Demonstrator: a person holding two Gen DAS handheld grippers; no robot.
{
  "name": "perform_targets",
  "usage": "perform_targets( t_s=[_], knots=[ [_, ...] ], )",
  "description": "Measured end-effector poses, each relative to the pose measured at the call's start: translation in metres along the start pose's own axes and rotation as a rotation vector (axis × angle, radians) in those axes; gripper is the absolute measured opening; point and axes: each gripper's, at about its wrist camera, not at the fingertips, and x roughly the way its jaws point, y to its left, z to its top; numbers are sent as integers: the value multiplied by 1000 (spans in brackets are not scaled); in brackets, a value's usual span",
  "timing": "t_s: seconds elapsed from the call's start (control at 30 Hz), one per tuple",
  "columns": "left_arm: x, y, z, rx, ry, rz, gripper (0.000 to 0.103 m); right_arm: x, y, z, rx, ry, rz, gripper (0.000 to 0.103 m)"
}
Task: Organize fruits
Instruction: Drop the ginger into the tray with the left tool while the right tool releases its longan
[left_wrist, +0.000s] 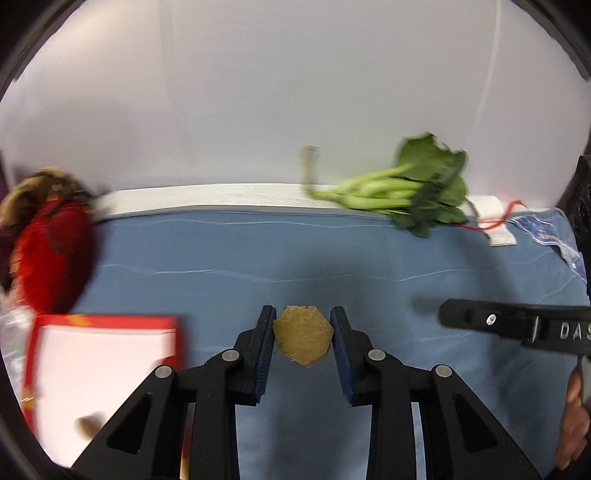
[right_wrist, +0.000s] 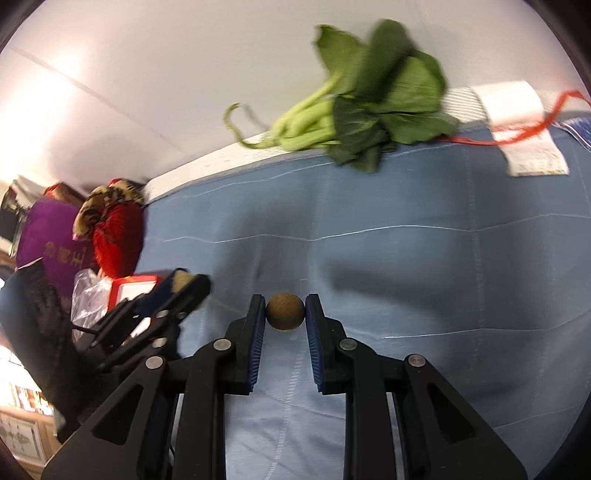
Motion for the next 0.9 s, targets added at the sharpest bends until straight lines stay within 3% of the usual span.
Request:
perform_targets(
  t_s=[0.33, 0.5, 0.67, 0.9],
  knots=[
    [-67, 117, -32, -174, -12, 240, 31, 21, 98, -30, -200, 20, 171, 20],
    [-85, 151, -52, -216, 0, 280, 30, 33, 159, -64, -328, 32, 271, 20],
    [-104, 175, -78, -222, 10, 311, 31, 55, 195, -100, -413, 93, 299, 20],
    [-95, 203, -99, -228, 82, 367, 31, 93, 225, -144, -527, 185, 250, 20]
  ],
)
